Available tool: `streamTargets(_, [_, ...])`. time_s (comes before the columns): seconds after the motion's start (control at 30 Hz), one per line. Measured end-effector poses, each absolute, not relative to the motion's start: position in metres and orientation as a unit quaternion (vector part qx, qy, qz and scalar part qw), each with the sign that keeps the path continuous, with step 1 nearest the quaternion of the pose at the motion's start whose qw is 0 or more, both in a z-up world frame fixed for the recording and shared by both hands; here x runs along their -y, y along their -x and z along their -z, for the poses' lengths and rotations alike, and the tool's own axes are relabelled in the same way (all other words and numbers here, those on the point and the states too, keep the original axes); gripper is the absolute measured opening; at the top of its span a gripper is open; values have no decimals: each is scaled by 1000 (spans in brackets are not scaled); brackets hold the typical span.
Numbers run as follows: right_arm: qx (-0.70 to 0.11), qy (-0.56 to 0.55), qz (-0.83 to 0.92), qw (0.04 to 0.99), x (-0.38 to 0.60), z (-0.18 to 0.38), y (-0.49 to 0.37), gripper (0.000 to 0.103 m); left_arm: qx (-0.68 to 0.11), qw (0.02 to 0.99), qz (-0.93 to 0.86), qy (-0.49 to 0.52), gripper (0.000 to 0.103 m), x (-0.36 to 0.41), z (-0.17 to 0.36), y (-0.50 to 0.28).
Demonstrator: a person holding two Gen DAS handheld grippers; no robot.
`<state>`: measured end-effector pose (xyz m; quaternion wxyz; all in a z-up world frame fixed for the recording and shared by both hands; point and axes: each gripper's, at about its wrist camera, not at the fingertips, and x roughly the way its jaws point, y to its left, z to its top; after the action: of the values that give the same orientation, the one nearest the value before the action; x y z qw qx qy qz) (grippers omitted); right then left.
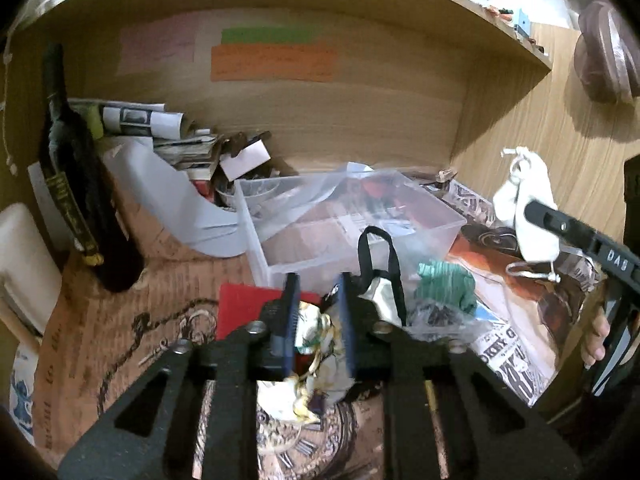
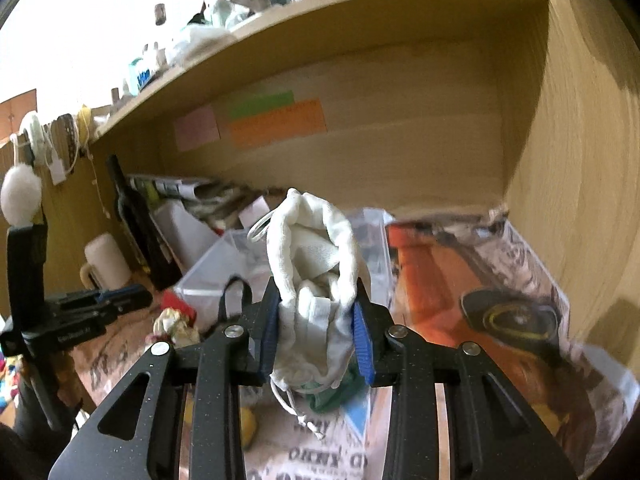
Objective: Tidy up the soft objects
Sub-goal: 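Lift the scrunchie with the left tool while the right tool carries the towel toward the clear box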
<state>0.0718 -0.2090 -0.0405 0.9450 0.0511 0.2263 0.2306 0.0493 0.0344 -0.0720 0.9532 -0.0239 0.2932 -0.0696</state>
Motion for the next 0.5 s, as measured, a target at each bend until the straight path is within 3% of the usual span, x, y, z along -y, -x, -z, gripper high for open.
streamTargets(0.17, [-224, -51, -241, 943, 203, 39, -78, 31, -305, 950, 66, 20, 15, -41, 75, -53])
streamTargets(0.23, [-229, -51, -245, 941, 200, 42, -80, 32, -317, 946, 60, 16, 33, -44, 80, -53])
streamTargets(0.27, [-233, -52, -247, 939, 199, 44, -81, 32, -320, 946, 53, 14, 51, -44, 85, -53])
streamTargets(0.3, [-237, -53, -249, 938, 198, 46, -83, 32, -321, 946, 49, 12, 58, -46, 88, -54])
streamTargets(0.5, [-251, -56, -256, 932, 195, 52, -87, 32, -371, 927, 59, 15, 58, -53, 121, -71])
